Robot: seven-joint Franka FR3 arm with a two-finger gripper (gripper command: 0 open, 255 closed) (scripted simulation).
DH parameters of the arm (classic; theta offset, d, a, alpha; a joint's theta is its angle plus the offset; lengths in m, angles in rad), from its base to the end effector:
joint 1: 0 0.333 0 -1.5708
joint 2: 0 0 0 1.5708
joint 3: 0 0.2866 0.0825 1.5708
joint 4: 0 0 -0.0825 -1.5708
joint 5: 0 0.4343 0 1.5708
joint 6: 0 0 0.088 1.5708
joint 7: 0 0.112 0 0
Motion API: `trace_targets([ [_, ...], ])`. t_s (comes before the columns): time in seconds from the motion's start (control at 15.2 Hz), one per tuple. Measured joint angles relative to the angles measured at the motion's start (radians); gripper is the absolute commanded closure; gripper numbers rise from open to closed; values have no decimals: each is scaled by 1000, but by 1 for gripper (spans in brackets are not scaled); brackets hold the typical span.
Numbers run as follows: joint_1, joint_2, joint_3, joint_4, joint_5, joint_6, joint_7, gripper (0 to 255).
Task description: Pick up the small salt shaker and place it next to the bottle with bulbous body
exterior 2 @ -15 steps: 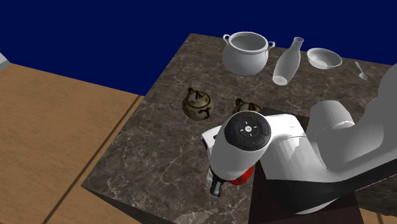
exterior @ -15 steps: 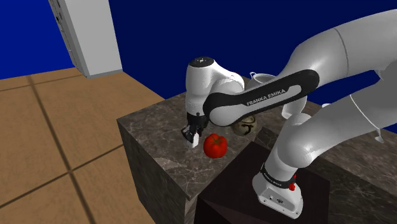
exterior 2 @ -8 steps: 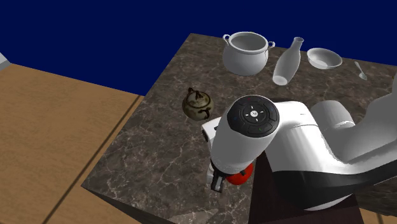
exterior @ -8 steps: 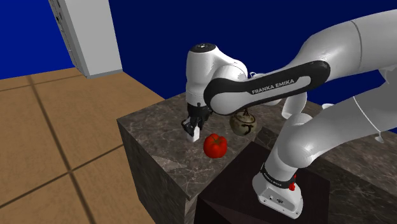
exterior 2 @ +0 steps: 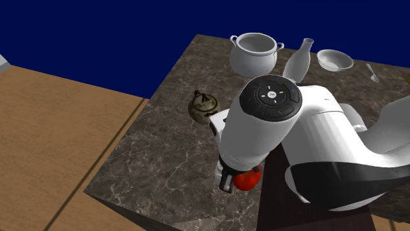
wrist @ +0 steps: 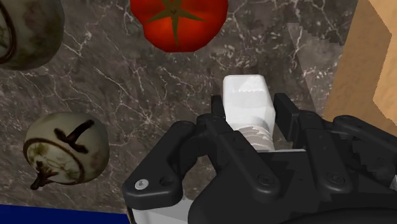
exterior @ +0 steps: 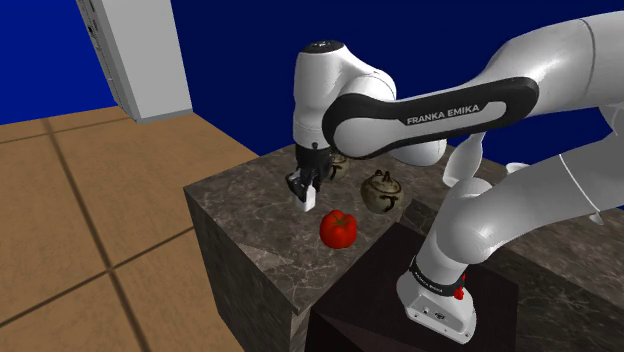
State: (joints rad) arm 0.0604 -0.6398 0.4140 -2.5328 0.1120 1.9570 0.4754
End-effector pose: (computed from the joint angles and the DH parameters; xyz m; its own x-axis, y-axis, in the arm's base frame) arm 0.3867 0.1966 0.4245 0.9901 -0.1087 0.0892 -0.1181 -0.9871 0.1085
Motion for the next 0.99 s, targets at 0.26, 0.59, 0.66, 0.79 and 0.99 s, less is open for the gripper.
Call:
trace_targets([
  [0.26,-3,-4,-9,48,-6,-52,-5,255],
  [0.59,-8,-10,-22,111,-14,-120,-12,255],
  [0.66,-9,-10,-25,124,-15,-134,-13,255],
  [0.79,-10,-12,-29,149,-17,-161,-15,255],
  [0.99,-13,-12,-36,189,-23,-200,-20,255],
])
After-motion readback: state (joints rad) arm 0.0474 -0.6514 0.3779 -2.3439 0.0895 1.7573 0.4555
